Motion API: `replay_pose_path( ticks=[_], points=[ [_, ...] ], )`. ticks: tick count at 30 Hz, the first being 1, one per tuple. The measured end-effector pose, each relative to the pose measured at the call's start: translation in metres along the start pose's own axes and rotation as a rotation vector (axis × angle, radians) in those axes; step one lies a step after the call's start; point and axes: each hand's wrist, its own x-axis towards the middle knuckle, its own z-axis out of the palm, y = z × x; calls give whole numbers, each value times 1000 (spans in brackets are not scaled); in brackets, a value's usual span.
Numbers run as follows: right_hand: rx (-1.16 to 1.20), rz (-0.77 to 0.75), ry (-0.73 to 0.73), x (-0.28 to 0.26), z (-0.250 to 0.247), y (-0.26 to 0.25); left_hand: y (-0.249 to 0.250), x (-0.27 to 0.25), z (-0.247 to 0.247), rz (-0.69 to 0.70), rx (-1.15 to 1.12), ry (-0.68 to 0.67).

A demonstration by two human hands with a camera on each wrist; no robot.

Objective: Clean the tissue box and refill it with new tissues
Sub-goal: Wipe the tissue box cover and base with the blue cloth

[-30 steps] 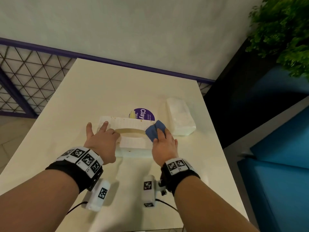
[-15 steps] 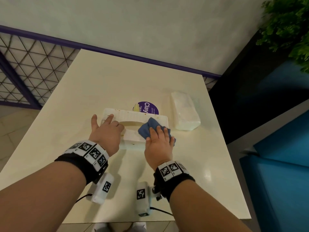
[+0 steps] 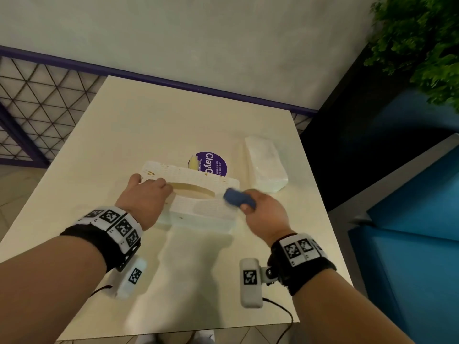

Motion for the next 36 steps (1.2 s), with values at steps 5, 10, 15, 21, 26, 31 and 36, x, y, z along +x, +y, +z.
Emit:
replay_pose_path(
  ticks=[5, 10, 15, 21, 26, 31, 36],
  points=[
    [249, 120, 318, 18, -37, 7, 33, 0, -15, 85, -122, -51],
    [185, 27, 165, 40, -15, -18, 70, 15, -2, 44, -281, -91],
    [-301, -81, -296, 34, 61, -25, 65, 19, 2, -20, -387, -87],
    [-307, -85, -293, 76, 50, -42, 62, 21, 3, -23, -423, -102],
    [-368, -178, -267, 12, 56, -28, 60, 21, 2, -35, -457, -109],
    [-251, -121, -253, 52, 52, -31, 61, 20, 1, -41, -477, -103],
    [-317, -121, -310, 62, 54, -42, 61, 19, -1, -37, -464, -118]
  ],
)
